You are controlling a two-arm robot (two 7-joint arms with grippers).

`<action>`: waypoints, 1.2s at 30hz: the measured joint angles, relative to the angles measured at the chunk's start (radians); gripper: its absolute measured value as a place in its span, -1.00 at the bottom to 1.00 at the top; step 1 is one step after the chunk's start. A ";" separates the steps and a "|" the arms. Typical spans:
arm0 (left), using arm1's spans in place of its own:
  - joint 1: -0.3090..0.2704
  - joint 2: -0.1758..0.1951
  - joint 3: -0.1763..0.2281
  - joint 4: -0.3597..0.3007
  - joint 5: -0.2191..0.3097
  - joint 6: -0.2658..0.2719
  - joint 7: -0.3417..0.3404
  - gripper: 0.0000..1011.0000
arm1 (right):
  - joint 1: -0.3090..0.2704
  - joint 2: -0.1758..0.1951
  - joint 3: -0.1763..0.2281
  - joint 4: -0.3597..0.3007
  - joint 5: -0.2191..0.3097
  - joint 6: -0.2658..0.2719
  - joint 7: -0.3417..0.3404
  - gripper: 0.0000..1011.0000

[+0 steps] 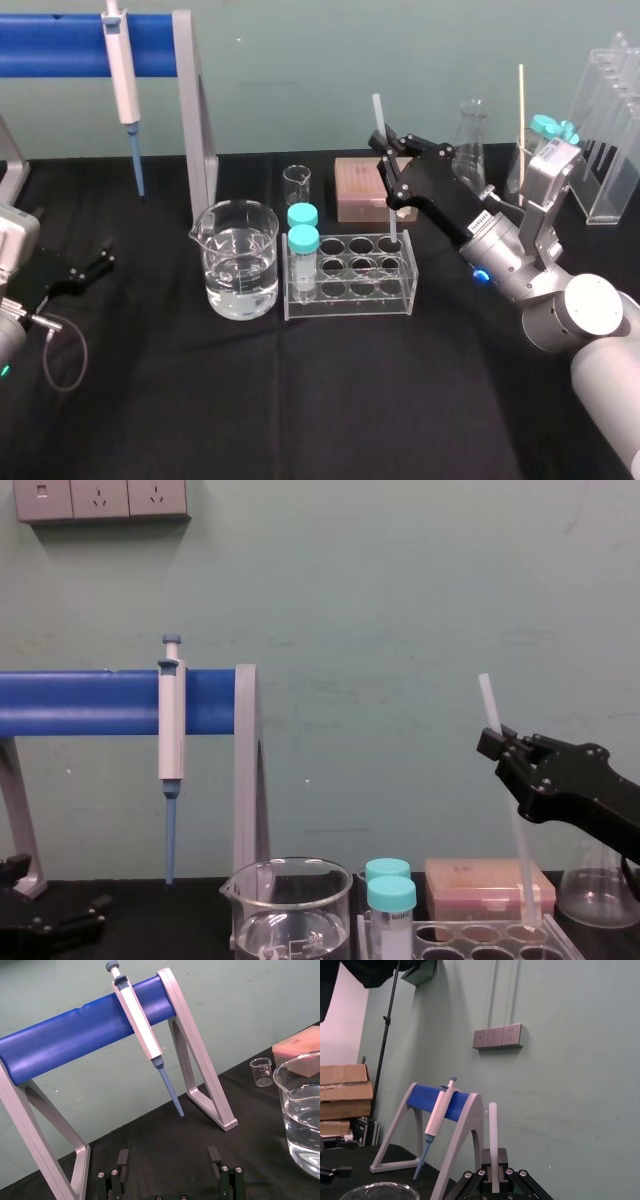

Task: Pick up the stirring rod with one hand, then place it down.

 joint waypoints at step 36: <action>0.000 0.000 0.000 0.000 0.000 0.000 0.000 0.98 | 0.128 -0.038 -0.023 0.281 0.024 -0.008 0.111 -0.87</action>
